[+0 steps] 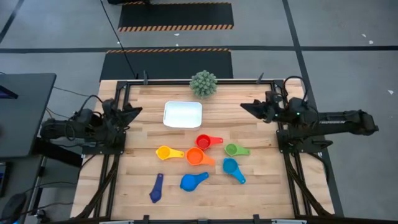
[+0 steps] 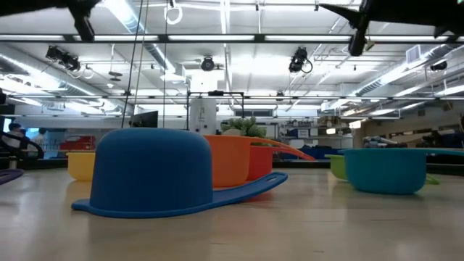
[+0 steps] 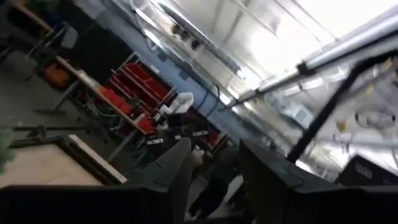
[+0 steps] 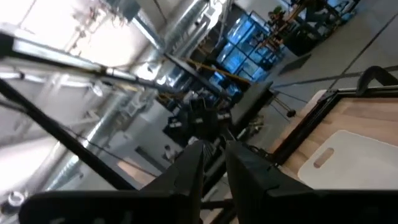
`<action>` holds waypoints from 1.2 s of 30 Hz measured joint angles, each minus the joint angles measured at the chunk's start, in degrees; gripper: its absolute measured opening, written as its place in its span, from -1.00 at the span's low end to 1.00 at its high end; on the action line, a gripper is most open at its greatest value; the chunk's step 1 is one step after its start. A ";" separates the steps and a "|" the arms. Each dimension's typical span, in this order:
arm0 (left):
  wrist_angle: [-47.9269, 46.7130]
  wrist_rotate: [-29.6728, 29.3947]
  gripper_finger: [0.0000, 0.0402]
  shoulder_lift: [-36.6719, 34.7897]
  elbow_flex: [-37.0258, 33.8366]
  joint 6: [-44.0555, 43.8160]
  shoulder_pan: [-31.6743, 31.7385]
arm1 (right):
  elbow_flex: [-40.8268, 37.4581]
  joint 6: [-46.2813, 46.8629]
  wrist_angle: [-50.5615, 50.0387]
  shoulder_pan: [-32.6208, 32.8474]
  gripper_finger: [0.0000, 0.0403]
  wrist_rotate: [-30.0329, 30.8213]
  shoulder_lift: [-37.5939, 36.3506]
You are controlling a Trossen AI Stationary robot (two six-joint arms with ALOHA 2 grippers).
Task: Nest measuring cups in basket
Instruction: Stack the left light blue measuring cup on top of the orange measuring cup
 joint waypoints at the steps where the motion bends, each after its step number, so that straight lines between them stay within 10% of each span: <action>1: -1.24 0.31 -0.29 1.30 1.57 0.30 -0.04 | 1.00 -0.56 0.04 0.00 -0.63 -1.04 1.17; 20: -17.41 5.94 0.19 27.08 25.23 5.87 -0.07 | 14.48 -8.22 -6.55 1.16 -0.63 -12.11 11.40; 36: -26.89 8.40 0.15 39.19 34.99 3.11 -6.97 | 31.66 -20.07 -32.53 11.82 -0.63 -12.11 25.96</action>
